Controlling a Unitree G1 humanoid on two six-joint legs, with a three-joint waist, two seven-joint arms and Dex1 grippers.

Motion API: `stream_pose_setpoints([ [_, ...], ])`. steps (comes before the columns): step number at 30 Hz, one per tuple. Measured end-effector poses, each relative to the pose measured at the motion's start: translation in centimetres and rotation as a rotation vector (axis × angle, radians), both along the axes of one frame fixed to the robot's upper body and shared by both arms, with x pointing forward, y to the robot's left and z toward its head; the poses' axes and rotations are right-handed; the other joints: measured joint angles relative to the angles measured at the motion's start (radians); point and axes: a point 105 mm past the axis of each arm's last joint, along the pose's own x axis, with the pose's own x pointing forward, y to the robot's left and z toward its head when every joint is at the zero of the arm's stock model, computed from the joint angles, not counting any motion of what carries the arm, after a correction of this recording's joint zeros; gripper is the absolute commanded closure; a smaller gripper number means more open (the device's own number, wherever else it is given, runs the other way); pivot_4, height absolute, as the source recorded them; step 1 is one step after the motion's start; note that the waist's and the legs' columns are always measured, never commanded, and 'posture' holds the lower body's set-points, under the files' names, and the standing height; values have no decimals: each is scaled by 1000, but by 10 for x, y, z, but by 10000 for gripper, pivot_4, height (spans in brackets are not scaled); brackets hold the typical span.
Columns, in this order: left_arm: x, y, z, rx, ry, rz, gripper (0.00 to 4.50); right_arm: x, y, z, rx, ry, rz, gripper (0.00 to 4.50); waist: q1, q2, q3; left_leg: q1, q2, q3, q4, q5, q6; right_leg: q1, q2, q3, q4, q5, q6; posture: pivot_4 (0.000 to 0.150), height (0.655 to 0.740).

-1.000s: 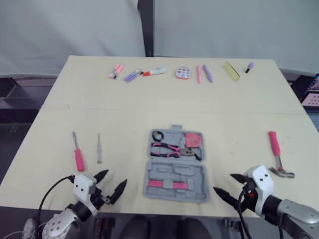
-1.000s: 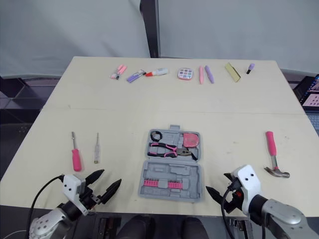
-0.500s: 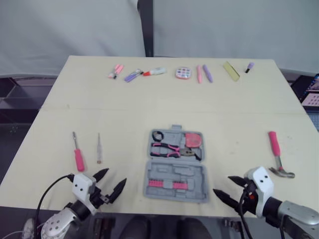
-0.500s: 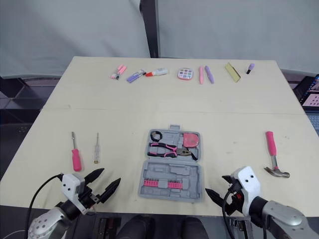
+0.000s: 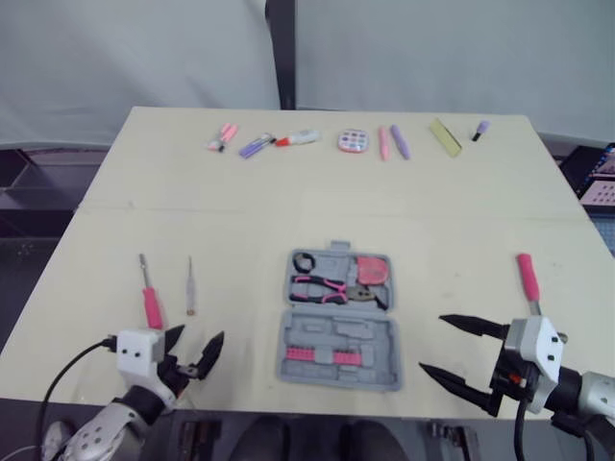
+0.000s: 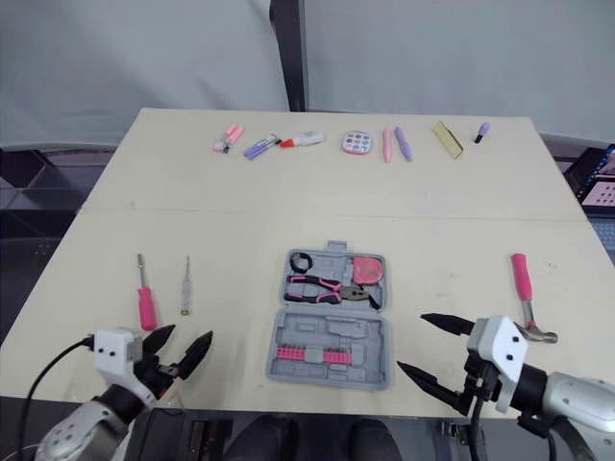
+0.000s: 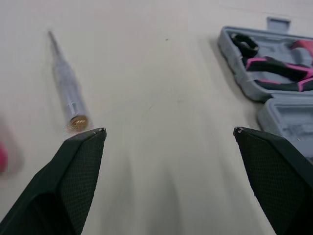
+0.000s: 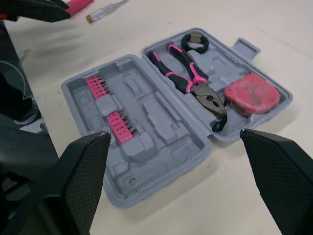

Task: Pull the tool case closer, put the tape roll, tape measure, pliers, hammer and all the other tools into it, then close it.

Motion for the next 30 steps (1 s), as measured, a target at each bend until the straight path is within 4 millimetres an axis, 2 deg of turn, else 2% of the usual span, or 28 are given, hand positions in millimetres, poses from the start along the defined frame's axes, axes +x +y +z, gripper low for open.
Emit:
stream_pose_setpoints([
  [8,11,-1,25,46,-53,41,230,5,8,4,9,-53,59,262,3,0,0,0,0,0,1,0,0,0,0,0,0,0,0,1500,7134],
  [13,37,0,52,92,-90,111,230,11,7,3,10,-59,44,262,1,0,0,0,0,0,1,0,0,0,0,0,2,0,0,1500,7134],
  [20,77,8,78,70,-74,221,230,17,8,4,-11,-80,35,262,1,0,0,0,-1,0,2,0,0,-1,1,-1,7,0,0,1500,7134],
  [23,86,8,78,52,-34,241,230,18,7,3,-22,-81,24,262,0,0,0,1,-1,0,2,0,0,-2,1,-1,9,0,0,1500,7134],
  [30,95,11,58,9,98,315,230,20,4,-1,-41,-48,-5,262,0,0,-1,0,-1,0,2,0,0,-2,1,-1,10,0,0,1500,7134],
])
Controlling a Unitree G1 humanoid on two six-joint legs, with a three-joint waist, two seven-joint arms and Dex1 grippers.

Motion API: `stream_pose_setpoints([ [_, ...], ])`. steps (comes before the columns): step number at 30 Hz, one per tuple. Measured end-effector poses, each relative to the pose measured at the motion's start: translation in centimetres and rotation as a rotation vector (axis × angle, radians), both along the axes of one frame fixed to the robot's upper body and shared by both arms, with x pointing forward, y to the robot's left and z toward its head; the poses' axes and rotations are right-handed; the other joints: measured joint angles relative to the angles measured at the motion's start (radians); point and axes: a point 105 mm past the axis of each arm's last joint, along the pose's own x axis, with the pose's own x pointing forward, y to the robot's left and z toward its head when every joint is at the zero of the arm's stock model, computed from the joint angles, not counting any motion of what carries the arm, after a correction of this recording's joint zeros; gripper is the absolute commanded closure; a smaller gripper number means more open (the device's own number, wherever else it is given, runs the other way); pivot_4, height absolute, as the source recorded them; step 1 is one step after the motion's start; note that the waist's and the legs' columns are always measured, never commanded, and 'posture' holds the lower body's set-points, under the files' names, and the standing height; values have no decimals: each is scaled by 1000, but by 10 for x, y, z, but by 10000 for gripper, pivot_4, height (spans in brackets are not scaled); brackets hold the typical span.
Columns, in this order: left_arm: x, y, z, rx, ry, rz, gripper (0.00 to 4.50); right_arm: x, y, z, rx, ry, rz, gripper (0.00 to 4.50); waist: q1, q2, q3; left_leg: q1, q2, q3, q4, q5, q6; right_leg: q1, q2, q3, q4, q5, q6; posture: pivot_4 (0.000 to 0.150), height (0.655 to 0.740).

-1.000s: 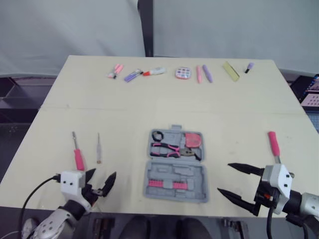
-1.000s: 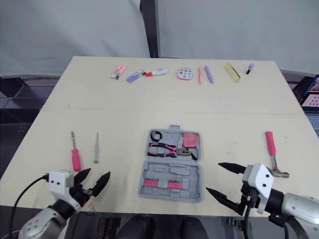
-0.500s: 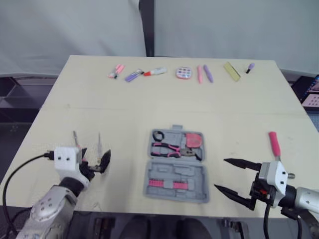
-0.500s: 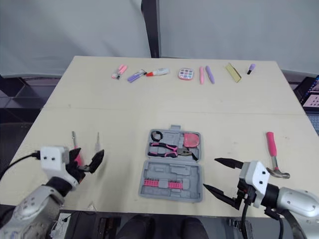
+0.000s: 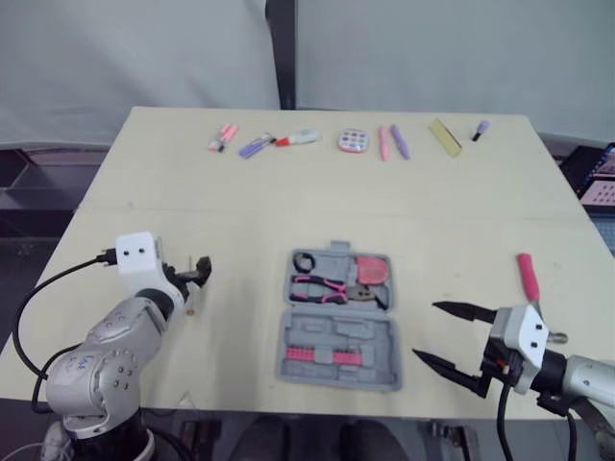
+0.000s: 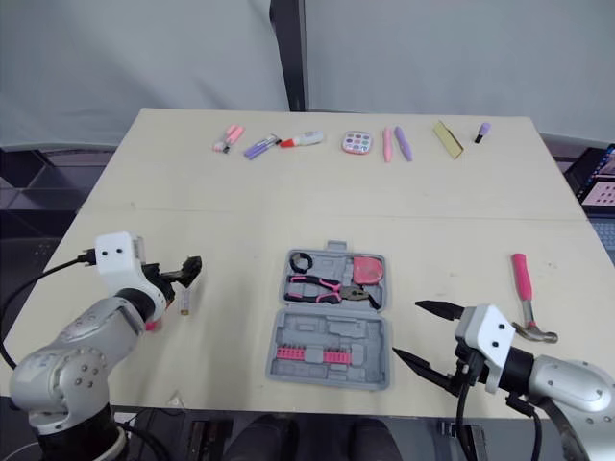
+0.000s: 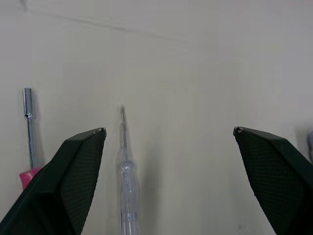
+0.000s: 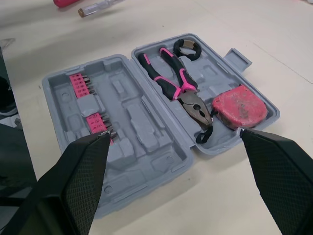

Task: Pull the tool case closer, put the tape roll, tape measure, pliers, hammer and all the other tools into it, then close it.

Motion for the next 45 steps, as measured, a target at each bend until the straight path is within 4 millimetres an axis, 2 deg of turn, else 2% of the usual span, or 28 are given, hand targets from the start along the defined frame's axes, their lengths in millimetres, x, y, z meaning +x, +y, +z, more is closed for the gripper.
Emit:
stream_pose_setpoints([
  [6,3,3,-17,-2,64,30,230,1,-2,-2,-22,18,-13,262,1,0,0,0,0,0,0,0,0,0,0,0,0,0,0,1500,7134],
  [13,5,7,-27,22,102,60,230,2,-4,-4,-36,34,-31,262,1,-1,0,0,0,0,0,0,0,0,0,0,0,0,0,1500,7134],
  [26,15,-1,-48,39,192,41,230,-3,-2,-6,-43,58,-47,262,2,-1,0,0,0,0,0,0,0,0,0,0,0,0,0,1500,7134],
  [45,22,5,-63,74,223,22,230,-4,-3,-4,-47,45,-63,262,2,-1,0,0,-1,0,0,0,0,-1,-1,0,2,0,0,1500,7134],
])
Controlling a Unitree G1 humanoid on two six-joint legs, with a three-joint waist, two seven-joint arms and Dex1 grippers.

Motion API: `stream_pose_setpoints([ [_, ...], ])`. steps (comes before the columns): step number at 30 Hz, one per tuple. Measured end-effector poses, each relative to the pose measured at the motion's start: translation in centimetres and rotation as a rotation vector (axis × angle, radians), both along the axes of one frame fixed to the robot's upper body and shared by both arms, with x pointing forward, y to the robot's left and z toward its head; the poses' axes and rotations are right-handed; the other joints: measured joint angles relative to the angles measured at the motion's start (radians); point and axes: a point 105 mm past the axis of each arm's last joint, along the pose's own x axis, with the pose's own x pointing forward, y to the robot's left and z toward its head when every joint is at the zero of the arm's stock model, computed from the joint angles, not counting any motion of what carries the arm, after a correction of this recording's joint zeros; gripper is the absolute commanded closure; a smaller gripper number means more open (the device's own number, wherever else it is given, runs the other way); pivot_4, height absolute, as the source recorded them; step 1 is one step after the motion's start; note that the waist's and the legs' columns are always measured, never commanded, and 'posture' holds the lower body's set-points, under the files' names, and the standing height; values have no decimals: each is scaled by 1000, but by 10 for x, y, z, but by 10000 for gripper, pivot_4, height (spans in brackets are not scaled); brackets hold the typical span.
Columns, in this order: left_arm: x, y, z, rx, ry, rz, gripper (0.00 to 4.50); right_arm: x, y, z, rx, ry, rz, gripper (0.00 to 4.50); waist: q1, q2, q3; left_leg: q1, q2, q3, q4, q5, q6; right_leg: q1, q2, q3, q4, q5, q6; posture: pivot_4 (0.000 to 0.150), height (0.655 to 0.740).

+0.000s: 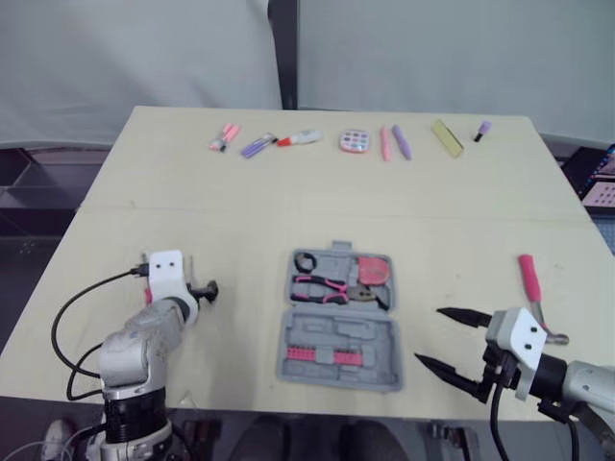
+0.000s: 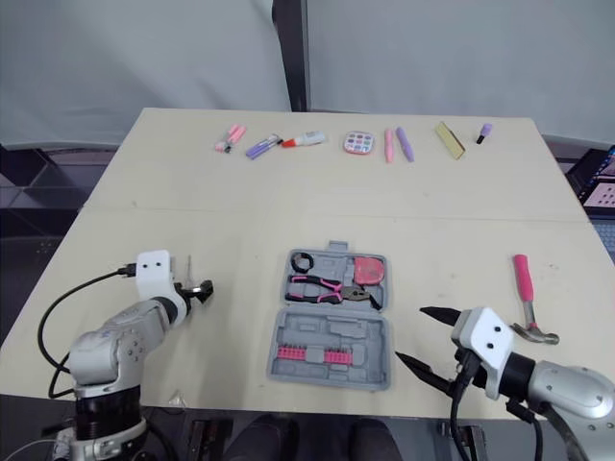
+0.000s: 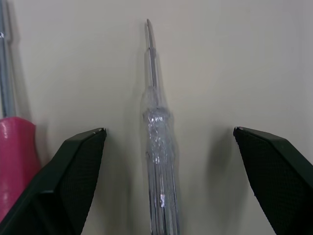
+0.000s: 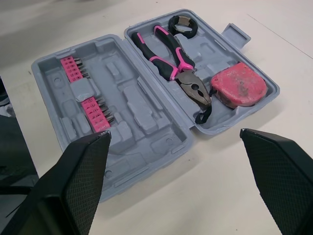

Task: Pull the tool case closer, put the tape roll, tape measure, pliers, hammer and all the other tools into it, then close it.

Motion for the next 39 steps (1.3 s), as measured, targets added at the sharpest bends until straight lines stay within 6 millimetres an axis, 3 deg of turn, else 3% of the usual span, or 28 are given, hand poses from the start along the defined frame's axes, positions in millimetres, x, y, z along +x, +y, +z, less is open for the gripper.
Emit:
stream_pose_setpoints([
  [4,1,-1,0,4,-3,-9,230,0,0,0,0,1,-1,262,0,0,0,0,0,0,0,0,0,0,0,0,0,0,0,1500,7134],
  [7,2,1,-1,12,-4,-5,8376,0,0,0,0,2,-1,0,0,0,0,0,0,0,0,0,0,0,0,0,0,0,0,1500,7134],
  [13,4,7,-2,28,-12,5,38300,0,0,-1,0,3,-3,0,1,0,0,1,-1,-1,0,0,0,-1,-1,0,3,0,0,1500,7134],
  [15,5,8,-2,29,-15,8,44840,0,0,-1,0,4,-4,0,2,0,0,1,-1,-1,0,0,0,-1,-1,0,4,0,0,1500,7134],
  [28,5,14,0,77,-9,-62,44772,-2,-1,-2,6,6,-18,0,0,0,-1,1,-1,-1,0,0,0,-1,-1,0,5,0,0,1500,7134],
  [33,0,19,8,133,-6,-258,44772,-4,-2,2,28,-7,-15,0,-2,0,-1,1,0,-1,0,0,0,-3,-1,0,6,0,0,1500,7134],
  [39,-5,-18,30,125,-52,-662,44772,-5,2,8,39,-43,38,0,-1,0,-1,1,-1,-2,0,0,0,-2,-2,0,5,0,0,1500,7134],
])
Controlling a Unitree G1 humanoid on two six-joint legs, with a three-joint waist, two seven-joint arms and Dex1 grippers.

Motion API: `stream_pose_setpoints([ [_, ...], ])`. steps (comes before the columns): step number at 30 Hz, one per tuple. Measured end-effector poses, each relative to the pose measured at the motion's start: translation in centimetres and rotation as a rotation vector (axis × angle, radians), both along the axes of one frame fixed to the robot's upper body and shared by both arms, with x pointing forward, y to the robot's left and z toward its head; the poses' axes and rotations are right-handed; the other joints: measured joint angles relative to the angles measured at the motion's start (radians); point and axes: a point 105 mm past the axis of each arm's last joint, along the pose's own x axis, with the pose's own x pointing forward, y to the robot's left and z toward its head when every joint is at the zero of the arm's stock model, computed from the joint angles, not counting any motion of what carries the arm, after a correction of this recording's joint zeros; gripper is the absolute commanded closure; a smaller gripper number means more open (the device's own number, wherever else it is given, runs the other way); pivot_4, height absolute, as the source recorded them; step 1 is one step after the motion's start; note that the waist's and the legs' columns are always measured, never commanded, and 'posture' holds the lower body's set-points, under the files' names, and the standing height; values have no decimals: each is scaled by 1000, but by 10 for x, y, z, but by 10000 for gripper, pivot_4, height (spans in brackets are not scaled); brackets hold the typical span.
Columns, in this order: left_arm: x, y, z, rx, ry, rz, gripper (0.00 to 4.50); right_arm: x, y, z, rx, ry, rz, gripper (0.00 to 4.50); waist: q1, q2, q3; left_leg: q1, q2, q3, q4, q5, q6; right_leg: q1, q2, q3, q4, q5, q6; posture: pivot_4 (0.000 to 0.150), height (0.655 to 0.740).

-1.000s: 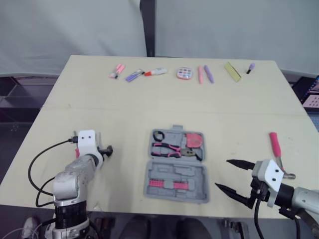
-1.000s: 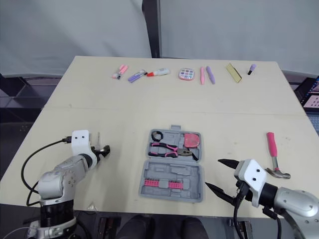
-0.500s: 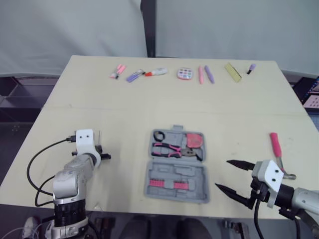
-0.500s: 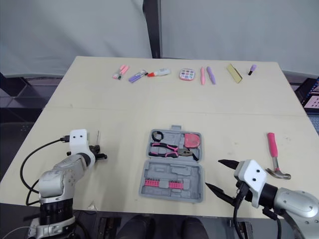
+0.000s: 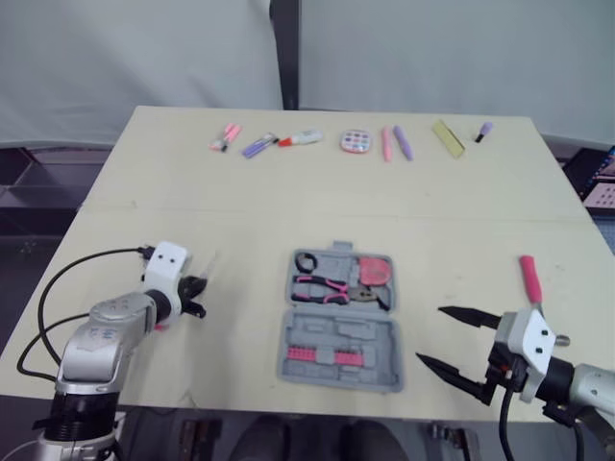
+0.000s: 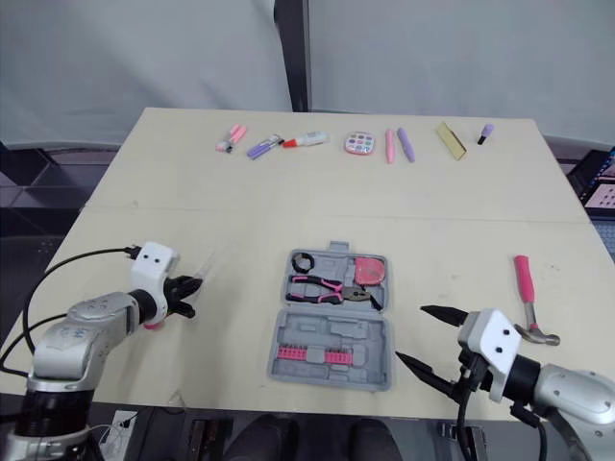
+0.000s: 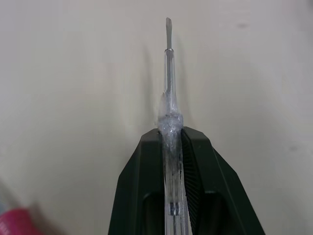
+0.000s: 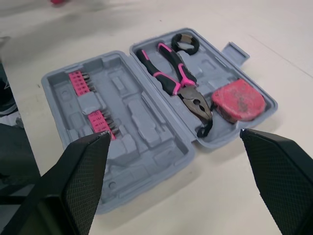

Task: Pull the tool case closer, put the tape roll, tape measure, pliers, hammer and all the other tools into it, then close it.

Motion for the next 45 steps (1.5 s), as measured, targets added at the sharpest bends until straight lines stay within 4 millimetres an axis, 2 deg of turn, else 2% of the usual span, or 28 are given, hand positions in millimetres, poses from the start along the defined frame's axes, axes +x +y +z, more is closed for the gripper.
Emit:
stream_pose_setpoints([
  [7,-21,-37,7,68,43,-450,44772,-6,4,-1,20,16,53,0,-2,1,0,0,0,0,0,0,0,0,0,0,-1,0,0,1500,7134],
  [16,-19,-78,29,75,4,-730,44772,-2,12,1,31,0,88,0,-2,1,0,-1,0,0,0,0,0,0,1,0,0,0,0,1500,7134],
  [22,-22,-95,26,94,53,-849,44772,-1,11,0,29,3,84,0,-2,1,0,-1,0,0,0,0,0,0,1,0,1,0,0,1500,7134],
  [30,-21,-140,37,145,69,-996,44772,4,14,1,23,-12,98,0,-1,0,1,-1,0,0,1,0,1,0,2,0,3,0,0,1500,7134],
  [40,-15,-161,31,292,94,-1060,44772,6,14,-2,17,-9,88,0,-1,0,1,-1,-1,1,2,0,1,-1,2,0,4,0,0,1500,7134],
  [45,-14,-168,22,349,111,-1072,44772,6,14,-2,17,-11,82,0,-1,0,1,-2,-1,0,2,0,2,-1,2,0,4,0,0,1500,7134],
])
